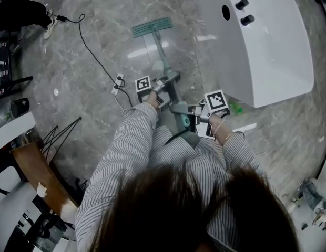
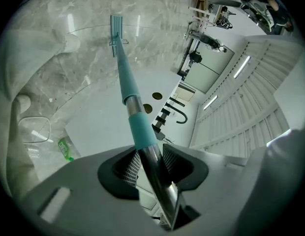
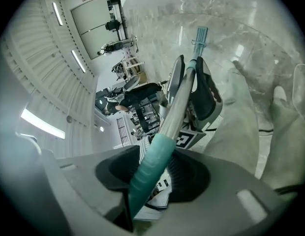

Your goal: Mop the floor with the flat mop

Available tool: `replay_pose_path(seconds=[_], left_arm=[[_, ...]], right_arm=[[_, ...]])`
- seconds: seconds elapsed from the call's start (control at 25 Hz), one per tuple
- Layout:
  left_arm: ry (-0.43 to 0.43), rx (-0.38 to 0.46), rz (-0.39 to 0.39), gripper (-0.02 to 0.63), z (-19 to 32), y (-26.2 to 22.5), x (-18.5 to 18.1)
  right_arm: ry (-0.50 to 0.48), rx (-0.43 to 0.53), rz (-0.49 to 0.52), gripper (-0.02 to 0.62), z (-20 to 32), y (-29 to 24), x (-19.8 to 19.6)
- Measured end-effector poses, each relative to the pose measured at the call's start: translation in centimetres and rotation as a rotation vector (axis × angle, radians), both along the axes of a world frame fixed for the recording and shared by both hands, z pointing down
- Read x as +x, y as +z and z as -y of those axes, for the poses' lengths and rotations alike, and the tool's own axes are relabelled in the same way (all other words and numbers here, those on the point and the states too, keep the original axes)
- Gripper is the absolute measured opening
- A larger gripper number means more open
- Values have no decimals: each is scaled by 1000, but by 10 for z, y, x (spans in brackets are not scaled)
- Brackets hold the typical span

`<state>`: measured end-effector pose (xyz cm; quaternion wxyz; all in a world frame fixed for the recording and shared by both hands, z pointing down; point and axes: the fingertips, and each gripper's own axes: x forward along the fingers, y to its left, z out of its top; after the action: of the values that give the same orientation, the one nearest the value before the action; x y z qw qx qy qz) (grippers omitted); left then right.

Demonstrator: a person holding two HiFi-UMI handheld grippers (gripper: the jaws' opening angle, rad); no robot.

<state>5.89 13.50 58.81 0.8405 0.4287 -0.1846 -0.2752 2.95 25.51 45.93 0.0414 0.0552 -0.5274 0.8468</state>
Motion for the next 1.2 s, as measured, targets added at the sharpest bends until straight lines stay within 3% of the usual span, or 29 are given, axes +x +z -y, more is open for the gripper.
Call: replay_pose_path(seconds=[0.28,0.52,0.72,0.96,1.2], left_arm=[[50,-44,33,122,134,23,-55],[98,-55,117,115,313,33,-127],[133,-30,153,121,342,42,-133],[15,-75,117,114,464,31,-170],[35,-101,97,99,465,42,-170]], right_arm=[[-9,7,-45,167,131,24,-60],[50,-24,-87,149,311,35,-133],[109,-4,-86,149,341,44,-140],[258,-46,-80,148,466,33,-171],[169,-37,-130,133,461,46,-172]])
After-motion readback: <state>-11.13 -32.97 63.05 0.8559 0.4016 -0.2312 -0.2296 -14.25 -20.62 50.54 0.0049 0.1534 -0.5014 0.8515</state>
